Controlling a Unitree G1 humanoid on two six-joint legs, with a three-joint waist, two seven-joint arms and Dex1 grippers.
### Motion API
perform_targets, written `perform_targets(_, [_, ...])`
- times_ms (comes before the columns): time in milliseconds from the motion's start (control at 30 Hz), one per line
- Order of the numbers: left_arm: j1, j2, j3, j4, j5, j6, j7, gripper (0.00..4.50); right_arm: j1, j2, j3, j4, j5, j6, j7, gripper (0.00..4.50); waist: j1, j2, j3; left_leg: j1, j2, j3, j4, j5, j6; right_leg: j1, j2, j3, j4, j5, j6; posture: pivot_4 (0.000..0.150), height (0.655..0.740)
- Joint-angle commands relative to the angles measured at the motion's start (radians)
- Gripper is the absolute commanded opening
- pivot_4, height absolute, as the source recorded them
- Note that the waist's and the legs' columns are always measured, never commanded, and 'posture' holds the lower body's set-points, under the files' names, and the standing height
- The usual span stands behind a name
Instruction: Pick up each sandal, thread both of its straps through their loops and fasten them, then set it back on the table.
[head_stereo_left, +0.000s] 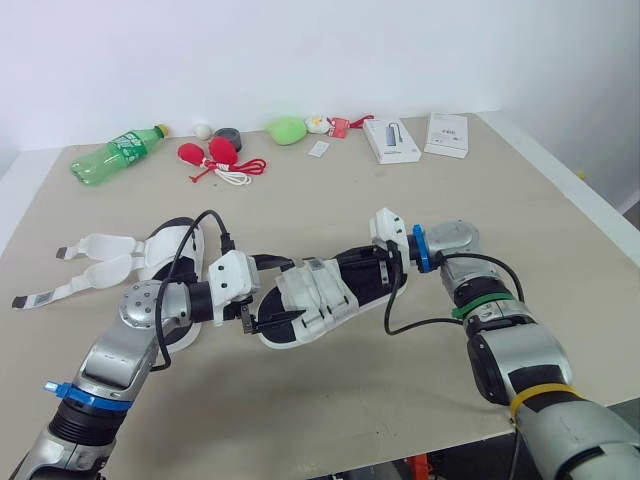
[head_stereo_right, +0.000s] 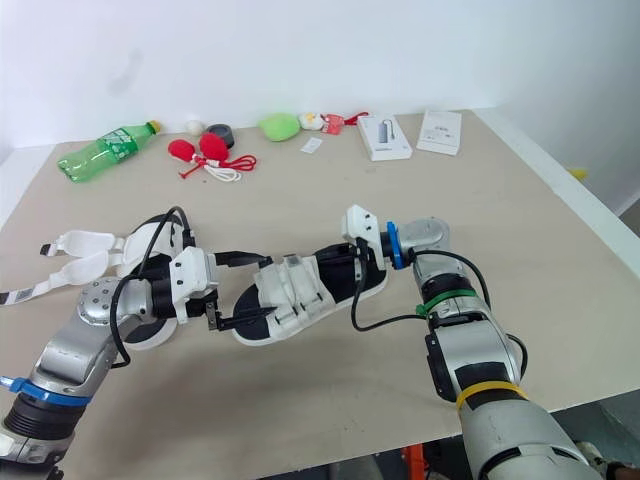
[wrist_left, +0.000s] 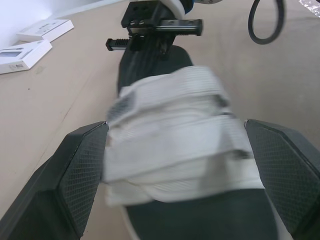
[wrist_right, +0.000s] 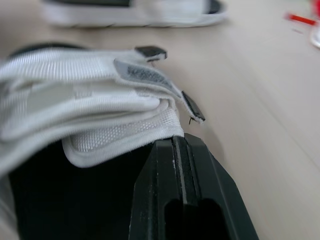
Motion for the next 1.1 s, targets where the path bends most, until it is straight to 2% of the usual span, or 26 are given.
perform_targets(33, [-0.013,0.000,0.019,-0.010,-0.002,-0.016,0.008,4.50,-0.007,-0.025,-0.054,-0.086,0.047,0.067,-0.051,0.01,0.000,0.000,0.000,0.000,0.000,0.000,0.000,0.000,0.000,0.000,0.000,0.000,0.000,0.000,0.000,0.150,0.7400])
perform_targets(167, [-0.026,-0.006,0.011,0.007,0.003,-0.022,0.004,4.50,0.015,-0.047,-0.106,-0.119,0.053,0.149,-0.212,0.01,0.001,0.000,0.000,-0.001,0.000,0.000,0.000,0.000,0.000,-0.001,0.000,-0.001,0.000,0.000,0.000,0.150,0.7400])
perform_targets(467, [-0.078,-0.039,0.002,0.067,0.016,-0.035,0.007,4.50,0.007,-0.068,-0.231,-0.139,0.057,0.355,-0.721,0.01,0.001,0.000,0.000,-0.002,-0.001,0.000,0.000,0.000,0.000,-0.001,-0.001,0.001,0.000,0.000,0.000,0.150,0.7400])
perform_targets(567, [-0.088,-0.059,0.007,0.083,0.018,-0.028,0.026,4.50,0.046,-0.051,-0.261,-0.224,0.063,0.418,-0.853,0.01,0.000,0.000,0.000,-0.002,-0.001,0.000,-0.001,0.000,0.000,-0.002,0.000,0.001,0.000,0.000,0.000,0.150,0.7400])
perform_targets(700, [-0.079,-0.081,0.013,0.072,-0.002,-0.016,0.037,4.50,0.117,-0.015,-0.334,-0.385,0.067,0.550,-1.136,0.01,0.001,0.000,0.000,-0.003,-0.001,0.000,-0.002,0.000,0.000,-0.002,0.000,0.002,0.000,-0.001,0.001,0.150,0.7400])
perform_targets(867, [-0.071,-0.114,0.044,0.042,-0.074,0.062,0.072,4.50,0.199,0.019,-0.345,-0.581,0.066,0.665,-1.278,0.01,0.001,0.000,0.000,-0.003,-0.002,0.000,-0.001,0.000,0.000,-0.002,-0.002,0.003,0.000,-0.003,0.005,0.150,0.7400])
perform_targets(967, [-0.077,-0.115,0.041,0.039,-0.075,0.080,0.087,4.50,0.242,0.051,-0.347,-0.695,0.067,0.747,-1.345,0.01,0.001,0.000,0.000,-0.003,-0.002,0.000,-0.001,0.000,0.000,-0.002,-0.002,0.002,0.000,-0.003,0.006,0.150,0.7400])
perform_targets(1100, [-0.074,-0.117,0.030,0.033,-0.066,0.084,0.096,4.50,0.271,0.115,-0.423,-0.810,0.089,0.895,-1.508,0.01,0.000,0.000,0.000,-0.003,-0.002,0.000,-0.001,0.000,0.000,-0.002,-0.002,0.002,0.000,-0.003,0.006,0.150,0.7400])
